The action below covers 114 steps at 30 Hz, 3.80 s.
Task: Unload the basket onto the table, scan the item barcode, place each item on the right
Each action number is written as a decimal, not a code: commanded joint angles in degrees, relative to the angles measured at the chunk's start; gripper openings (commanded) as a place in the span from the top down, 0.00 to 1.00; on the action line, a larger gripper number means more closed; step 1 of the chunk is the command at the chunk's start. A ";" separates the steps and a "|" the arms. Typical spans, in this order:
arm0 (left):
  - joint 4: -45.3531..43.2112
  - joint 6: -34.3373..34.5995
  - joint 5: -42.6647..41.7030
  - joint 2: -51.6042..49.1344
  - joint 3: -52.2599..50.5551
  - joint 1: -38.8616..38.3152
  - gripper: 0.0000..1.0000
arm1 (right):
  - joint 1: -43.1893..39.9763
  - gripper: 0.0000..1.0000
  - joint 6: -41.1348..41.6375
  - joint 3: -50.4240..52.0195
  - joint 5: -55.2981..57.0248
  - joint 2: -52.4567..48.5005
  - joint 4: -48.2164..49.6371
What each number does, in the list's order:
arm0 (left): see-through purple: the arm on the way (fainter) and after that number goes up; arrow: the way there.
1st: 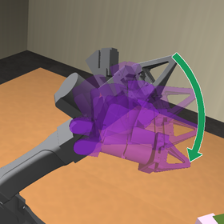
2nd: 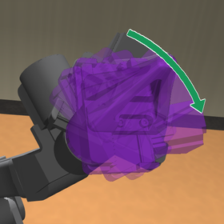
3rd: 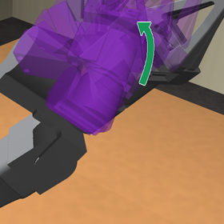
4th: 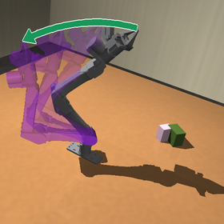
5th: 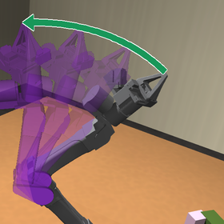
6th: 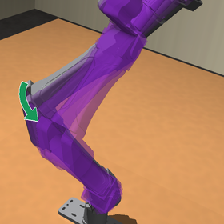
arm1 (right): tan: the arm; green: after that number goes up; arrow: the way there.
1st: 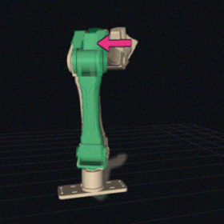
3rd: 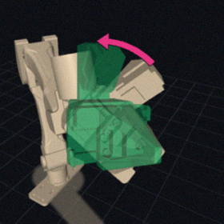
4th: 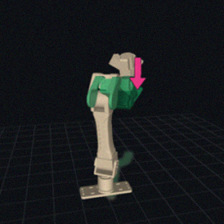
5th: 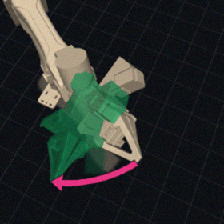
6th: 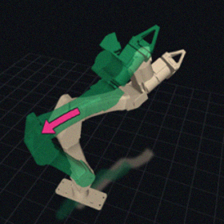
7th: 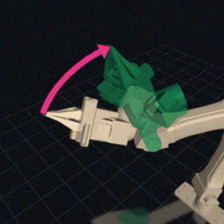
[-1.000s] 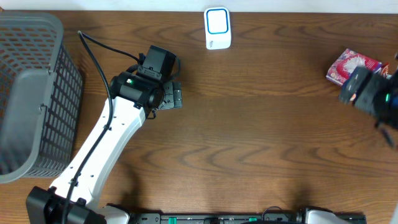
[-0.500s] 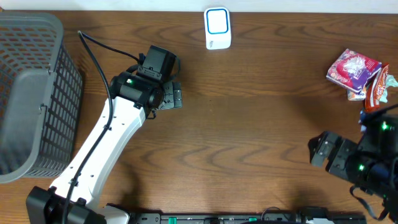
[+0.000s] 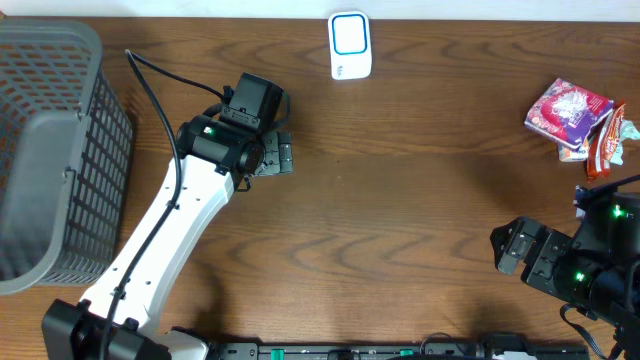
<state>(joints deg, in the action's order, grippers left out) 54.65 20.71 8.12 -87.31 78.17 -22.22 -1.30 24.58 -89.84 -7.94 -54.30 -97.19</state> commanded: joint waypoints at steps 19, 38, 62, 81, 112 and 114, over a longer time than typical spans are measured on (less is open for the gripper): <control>0.17 -0.52 1.20 0.48 -0.44 0.09 0.02 | 0.59 0.01 0.66 0.35 -0.33 0.07 -0.09; 0.17 -0.52 1.20 0.48 -0.44 0.09 0.02 | 0.59 0.01 0.66 0.35 -0.33 0.07 -0.09; 0.17 -0.52 1.20 0.48 -0.44 0.09 0.02 | 0.59 0.01 0.59 1.53 4.63 0.09 1.20; 0.17 -0.52 1.20 0.48 -0.44 0.09 0.02 | 1.95 0.01 -9.11 37.29 4.61 29.35 35.21; 0.17 -0.52 1.20 0.48 -0.44 0.09 0.02 | 2.14 0.01 -17.51 81.20 1.33 54.01 86.49; 0.17 -0.52 1.20 0.48 -0.44 0.09 0.02 | 2.14 0.01 -18.56 83.19 0.33 54.01 90.18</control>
<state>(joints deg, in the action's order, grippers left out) 54.68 20.73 8.12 -87.31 78.13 -22.22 0.97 8.43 -8.97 -6.07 -0.82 -9.82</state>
